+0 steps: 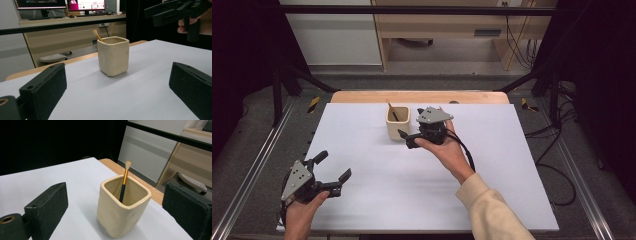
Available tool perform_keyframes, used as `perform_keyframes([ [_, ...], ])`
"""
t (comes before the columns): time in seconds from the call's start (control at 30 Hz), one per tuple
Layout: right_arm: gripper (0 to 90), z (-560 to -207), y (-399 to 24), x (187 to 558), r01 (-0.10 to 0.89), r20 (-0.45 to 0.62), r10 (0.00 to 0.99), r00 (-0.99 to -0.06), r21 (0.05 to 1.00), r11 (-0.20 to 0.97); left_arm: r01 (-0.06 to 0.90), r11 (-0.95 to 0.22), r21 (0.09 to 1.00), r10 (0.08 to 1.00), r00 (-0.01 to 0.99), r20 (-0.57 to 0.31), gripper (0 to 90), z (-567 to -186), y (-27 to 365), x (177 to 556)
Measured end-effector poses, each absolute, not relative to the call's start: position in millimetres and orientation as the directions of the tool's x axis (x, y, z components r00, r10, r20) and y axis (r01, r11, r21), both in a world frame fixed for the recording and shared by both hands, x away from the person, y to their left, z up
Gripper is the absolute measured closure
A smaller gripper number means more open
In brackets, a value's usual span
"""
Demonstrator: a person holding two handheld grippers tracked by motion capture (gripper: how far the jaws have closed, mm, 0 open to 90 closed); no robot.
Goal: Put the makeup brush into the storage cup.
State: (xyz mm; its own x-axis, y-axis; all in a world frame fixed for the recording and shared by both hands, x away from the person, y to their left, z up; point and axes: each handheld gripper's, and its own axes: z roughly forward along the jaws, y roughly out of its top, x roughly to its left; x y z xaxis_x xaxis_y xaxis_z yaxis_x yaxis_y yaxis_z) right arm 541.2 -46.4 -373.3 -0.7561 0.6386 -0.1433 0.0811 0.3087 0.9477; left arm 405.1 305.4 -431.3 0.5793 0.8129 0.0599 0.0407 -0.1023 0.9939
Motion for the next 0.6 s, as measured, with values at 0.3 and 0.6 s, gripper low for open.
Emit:
perform_keyframes([
  [0.3,6.5,-372.3,-54.9,539.8,0.095,-0.140,0.647,-0.750,0.944,0.315,0.041,-0.104,0.994,0.813,0.579,0.062,0.5,-431.5,305.7,405.1],
  [0.6,6.6,-373.2,-66.1,535.2,0.095,-0.141,0.656,-0.741,0.946,0.310,0.041,-0.106,0.994,0.813,0.578,0.063,0.4,-431.6,306.0,405.0],
])
